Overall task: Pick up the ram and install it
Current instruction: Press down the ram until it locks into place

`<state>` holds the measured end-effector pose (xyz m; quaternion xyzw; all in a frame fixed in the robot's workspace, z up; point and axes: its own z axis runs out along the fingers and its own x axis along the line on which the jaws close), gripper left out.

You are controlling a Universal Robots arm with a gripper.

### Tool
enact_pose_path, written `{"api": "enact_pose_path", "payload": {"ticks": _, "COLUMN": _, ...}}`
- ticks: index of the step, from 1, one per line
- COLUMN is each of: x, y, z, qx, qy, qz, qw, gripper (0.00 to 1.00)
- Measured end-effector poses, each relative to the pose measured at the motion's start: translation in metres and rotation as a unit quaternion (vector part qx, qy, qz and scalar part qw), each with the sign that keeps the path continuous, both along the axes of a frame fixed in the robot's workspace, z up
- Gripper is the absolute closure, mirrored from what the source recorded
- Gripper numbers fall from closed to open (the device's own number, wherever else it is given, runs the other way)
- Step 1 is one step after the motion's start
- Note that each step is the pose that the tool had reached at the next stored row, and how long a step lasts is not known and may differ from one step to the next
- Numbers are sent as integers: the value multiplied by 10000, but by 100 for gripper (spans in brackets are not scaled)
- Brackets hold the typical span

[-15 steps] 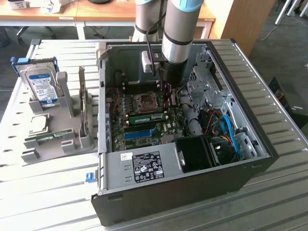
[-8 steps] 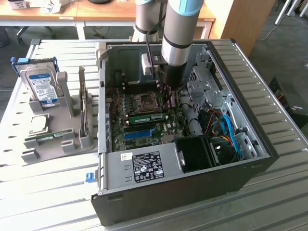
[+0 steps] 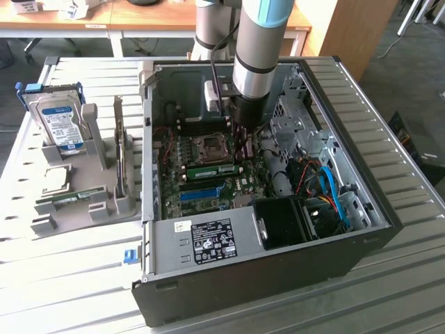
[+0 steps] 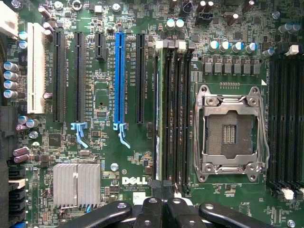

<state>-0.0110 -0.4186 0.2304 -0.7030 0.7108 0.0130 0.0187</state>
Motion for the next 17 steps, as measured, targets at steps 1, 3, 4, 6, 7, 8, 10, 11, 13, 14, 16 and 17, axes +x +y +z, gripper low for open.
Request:
{"api": "enact_pose_path", "payload": {"ticks": 1, "x": 2, "y": 0, "z": 0, "qx": 0, "qy": 0, "qz": 0, "qw": 10000, "gripper": 89}}
{"api": "enact_pose_path", "payload": {"ticks": 3, "x": 18, "y": 0, "z": 0, "qx": 0, "qy": 0, "qz": -1, "qw": 10000, "gripper": 89}}
{"api": "enact_pose_path", "payload": {"ticks": 4, "x": 24, "y": 0, "z": 0, "qx": 0, "qy": 0, "qz": 0, "qw": 10000, "gripper": 89}}
{"api": "enact_pose_path", "payload": {"ticks": 6, "x": 24, "y": 0, "z": 0, "qx": 0, "qy": 0, "qz": 0, "qw": 10000, "gripper": 89}}
{"api": "enact_pose_path", "payload": {"ticks": 7, "x": 24, "y": 0, "z": 0, "qx": 0, "qy": 0, "qz": -1, "qw": 10000, "gripper": 89}}
{"api": "enact_pose_path", "payload": {"ticks": 8, "x": 25, "y": 0, "z": -1, "qx": 0, "qy": 0, "qz": -1, "qw": 10000, "gripper": 89}}
{"api": "enact_pose_path", "payload": {"ticks": 10, "x": 25, "y": 1, "z": -10, "qx": 2, "qy": 0, "qz": 0, "qw": 10000, "gripper": 89}}
{"api": "enact_pose_path", "payload": {"ticks": 11, "x": 25, "y": 0, "z": -11, "qx": 0, "qy": 0, "qz": 0, "qw": 10000, "gripper": 89}}
{"api": "enact_pose_path", "payload": {"ticks": 13, "x": 25, "y": 0, "z": -11, "qx": 0, "qy": 0, "qz": 0, "qw": 10000, "gripper": 89}}
{"api": "enact_pose_path", "payload": {"ticks": 14, "x": 25, "y": 0, "z": -11, "qx": 0, "qy": 0, "qz": 0, "qw": 10000, "gripper": 89}}
{"api": "enact_pose_path", "payload": {"ticks": 16, "x": 25, "y": 0, "z": -15, "qx": 1, "qy": 0, "qz": 0, "qw": 10000, "gripper": 89}}
{"api": "enact_pose_path", "payload": {"ticks": 17, "x": 25, "y": 0, "z": -18, "qx": 1, "qy": 0, "qz": 0, "qw": 10000, "gripper": 89}}
